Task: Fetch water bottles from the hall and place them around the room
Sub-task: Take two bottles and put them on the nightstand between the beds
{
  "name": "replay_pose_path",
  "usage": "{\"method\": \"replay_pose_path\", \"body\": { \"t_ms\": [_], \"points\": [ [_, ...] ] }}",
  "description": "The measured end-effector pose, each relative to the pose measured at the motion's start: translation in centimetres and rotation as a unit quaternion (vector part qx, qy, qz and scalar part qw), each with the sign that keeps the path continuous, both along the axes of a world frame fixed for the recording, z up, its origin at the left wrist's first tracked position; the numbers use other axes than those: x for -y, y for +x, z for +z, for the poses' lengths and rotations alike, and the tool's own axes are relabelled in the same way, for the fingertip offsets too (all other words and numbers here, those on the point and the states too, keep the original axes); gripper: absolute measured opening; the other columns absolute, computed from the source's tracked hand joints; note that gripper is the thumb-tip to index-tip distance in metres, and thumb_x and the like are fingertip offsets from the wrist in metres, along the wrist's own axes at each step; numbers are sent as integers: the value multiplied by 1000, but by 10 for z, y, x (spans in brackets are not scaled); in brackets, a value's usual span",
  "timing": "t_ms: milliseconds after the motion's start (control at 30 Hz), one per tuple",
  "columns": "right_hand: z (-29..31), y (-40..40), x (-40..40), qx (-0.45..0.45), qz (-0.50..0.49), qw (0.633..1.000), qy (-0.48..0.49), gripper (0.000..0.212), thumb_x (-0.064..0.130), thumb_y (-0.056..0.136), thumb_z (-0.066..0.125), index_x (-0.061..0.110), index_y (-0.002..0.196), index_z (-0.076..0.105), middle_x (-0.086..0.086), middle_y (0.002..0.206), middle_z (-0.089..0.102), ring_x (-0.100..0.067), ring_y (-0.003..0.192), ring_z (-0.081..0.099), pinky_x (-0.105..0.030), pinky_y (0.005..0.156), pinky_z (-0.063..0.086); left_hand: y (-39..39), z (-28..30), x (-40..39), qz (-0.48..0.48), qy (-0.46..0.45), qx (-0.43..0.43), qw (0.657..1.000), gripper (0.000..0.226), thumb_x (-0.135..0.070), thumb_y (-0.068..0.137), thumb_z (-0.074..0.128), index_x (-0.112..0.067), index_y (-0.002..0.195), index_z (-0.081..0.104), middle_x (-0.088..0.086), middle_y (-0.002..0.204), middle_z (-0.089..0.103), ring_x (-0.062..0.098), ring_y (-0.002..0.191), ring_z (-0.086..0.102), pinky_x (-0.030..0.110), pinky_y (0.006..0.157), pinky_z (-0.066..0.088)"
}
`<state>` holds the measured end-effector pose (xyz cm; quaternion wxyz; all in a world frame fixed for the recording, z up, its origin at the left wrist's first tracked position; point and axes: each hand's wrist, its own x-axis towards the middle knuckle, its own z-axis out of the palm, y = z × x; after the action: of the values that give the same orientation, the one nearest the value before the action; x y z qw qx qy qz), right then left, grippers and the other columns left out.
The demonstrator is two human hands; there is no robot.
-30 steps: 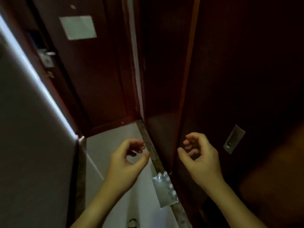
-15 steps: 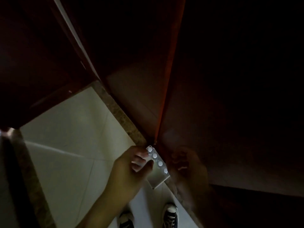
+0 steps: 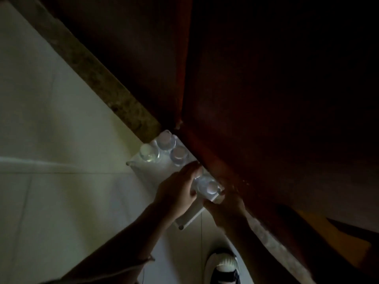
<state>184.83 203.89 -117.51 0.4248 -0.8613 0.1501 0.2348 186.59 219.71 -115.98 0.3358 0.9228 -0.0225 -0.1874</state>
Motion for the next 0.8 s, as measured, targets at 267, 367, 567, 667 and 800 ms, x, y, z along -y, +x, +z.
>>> {"method": "replay_pose_path", "body": {
  "t_ms": [267, 367, 567, 667, 800],
  "points": [
    [-81, 4, 0, 79, -4, 996, -32, 72, 10, 54, 92, 55, 86, 46, 32, 76, 57, 28, 84, 53, -4, 68, 43, 16, -88, -3, 16, -8, 66, 998, 63, -16, 73, 80, -23, 130, 55, -5, 124, 66, 23, 96, 70, 34, 78, 57],
    [-80, 2, 0, 78, -26, 996, -29, 66, 8, 55, 92, 53, 78, 50, 41, 75, 62, 27, 80, 54, -17, 71, 48, 15, -89, -2, 21, -25, 74, 997, 58, -18, 69, 82, -19, 123, 59, -1, 118, 67, 27, 94, 70, 38, 75, 58],
    [-26, 2, 3, 32, -2, 998, 46, 55, 45, 55, 88, 36, 102, 60, 16, 99, 68, -1, 92, 64, -26, 74, 54, 2, -18, -15, 76, -76, 135, 985, 58, -22, 65, 87, -12, 117, 64, 1, 110, 72, 3, 86, 66, 13, 77, 53],
    [40, 16, -3, 26, 7, 994, 104, 63, 47, 54, 87, 25, 108, 62, 4, 95, 73, -14, 86, 72, -47, 74, 60, 1, 65, -30, 126, -101, 163, 973, 58, -23, 61, 89, -14, 113, 65, -5, 106, 71, -2, 88, 63, 10, 76, 51],
    [179, 49, -27, 70, -1, 982, 175, 59, 31, 55, 85, 32, 107, 57, -5, 91, 71, -28, 79, 71, -58, 67, 57, 10, 215, -52, 200, -164, 136, 956, 57, -35, 57, 89, -23, 108, 67, -10, 98, 71, 6, 89, 68, 23, 72, 55]
  ]
}}
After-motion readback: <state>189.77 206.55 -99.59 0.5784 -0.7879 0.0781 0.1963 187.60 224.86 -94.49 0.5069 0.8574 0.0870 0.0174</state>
